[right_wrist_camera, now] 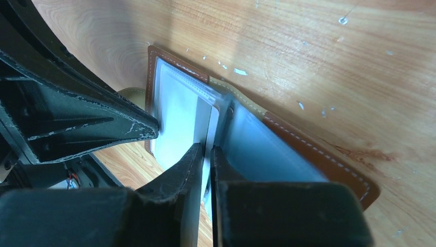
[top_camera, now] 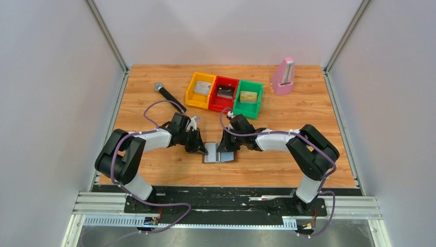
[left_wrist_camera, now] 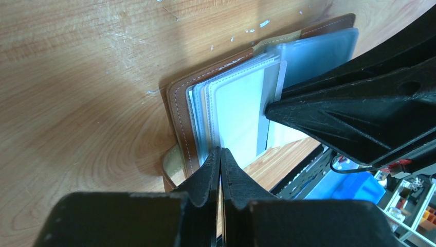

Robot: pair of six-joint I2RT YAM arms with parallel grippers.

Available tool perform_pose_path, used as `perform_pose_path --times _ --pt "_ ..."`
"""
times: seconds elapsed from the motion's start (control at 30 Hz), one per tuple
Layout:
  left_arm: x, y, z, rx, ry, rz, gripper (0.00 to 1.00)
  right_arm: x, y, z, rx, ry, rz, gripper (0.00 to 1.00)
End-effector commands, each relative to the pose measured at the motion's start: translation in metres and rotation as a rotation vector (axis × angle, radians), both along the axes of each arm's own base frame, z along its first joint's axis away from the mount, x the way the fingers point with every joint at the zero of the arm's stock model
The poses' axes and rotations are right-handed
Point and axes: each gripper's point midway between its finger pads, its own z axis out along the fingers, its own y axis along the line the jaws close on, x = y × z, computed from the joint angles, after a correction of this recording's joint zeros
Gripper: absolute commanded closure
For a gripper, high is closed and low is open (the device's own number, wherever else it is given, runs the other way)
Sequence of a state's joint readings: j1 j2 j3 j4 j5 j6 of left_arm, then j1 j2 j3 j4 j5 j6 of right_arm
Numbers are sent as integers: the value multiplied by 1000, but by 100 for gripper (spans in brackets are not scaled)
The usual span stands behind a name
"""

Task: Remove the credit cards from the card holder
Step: Remove the credit card from the card holder.

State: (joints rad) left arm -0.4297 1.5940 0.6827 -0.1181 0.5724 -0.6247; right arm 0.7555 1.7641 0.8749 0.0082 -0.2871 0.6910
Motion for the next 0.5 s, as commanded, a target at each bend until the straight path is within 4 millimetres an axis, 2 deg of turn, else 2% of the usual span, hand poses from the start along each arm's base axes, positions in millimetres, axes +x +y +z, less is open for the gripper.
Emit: perform_pose_path --times 0.0,0.07,0.23,0.4,0.47 --pt "-1 10 -16 71 7 0 92 1 -3 1 36 -18 0 96" --pt "-1 11 -16 82 7 -1 93 0 -5 2 48 -16 3 100" --pt "-1 14 -18 104 7 -3 93 -2 -9 7 84 -19 15 100" --pt "-2 16 -19 120 11 -5 93 -4 -10 10 111 -16 34 91" --pt "-2 16 -19 119 13 -5 93 -5 -9 11 131 -10 47 92"
